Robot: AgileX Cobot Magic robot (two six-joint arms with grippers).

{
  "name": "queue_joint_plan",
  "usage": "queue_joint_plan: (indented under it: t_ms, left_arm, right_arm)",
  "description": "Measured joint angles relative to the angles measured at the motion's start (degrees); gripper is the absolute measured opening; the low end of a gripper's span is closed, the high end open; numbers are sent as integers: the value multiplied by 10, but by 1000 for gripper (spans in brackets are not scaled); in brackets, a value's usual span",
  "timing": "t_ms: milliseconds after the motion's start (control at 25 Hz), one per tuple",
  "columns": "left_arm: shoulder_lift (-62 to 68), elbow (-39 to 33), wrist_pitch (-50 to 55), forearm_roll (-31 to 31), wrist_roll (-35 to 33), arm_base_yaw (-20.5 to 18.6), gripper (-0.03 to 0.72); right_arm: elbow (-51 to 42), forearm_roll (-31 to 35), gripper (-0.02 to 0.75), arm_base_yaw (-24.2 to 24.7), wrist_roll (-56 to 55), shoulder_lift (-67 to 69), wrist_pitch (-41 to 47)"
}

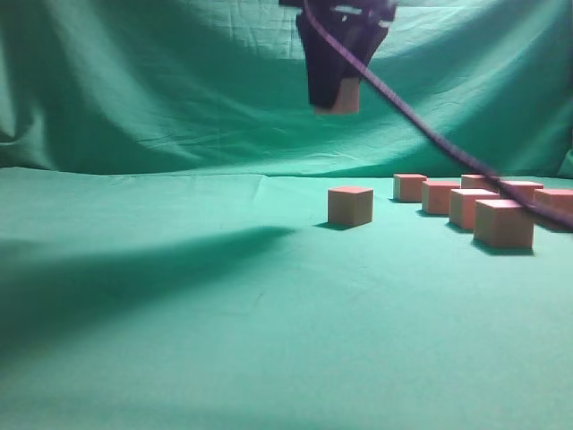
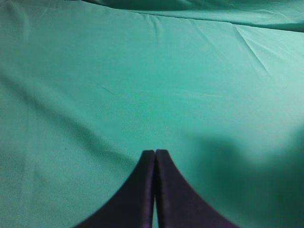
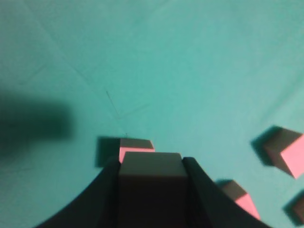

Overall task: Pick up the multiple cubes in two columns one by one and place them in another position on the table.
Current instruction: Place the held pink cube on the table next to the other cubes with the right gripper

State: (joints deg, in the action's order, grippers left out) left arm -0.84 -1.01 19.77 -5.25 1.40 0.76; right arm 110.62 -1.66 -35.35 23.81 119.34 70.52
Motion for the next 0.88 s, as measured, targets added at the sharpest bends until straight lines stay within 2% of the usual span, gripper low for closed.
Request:
queue_joint_plan:
  t_ms: [320,480,880]
  left_arm:
    - [0,0,0,0,0,0,0]
    - [0,0,0,0,0,0,0]
    - [0,0,0,0,0,0,0]
  right_arm:
    - [30,73,265,0,173,67,-28]
    - [30,85,265,-1,234,79,-55]
    - [30,86,265,-1,279,113,-74]
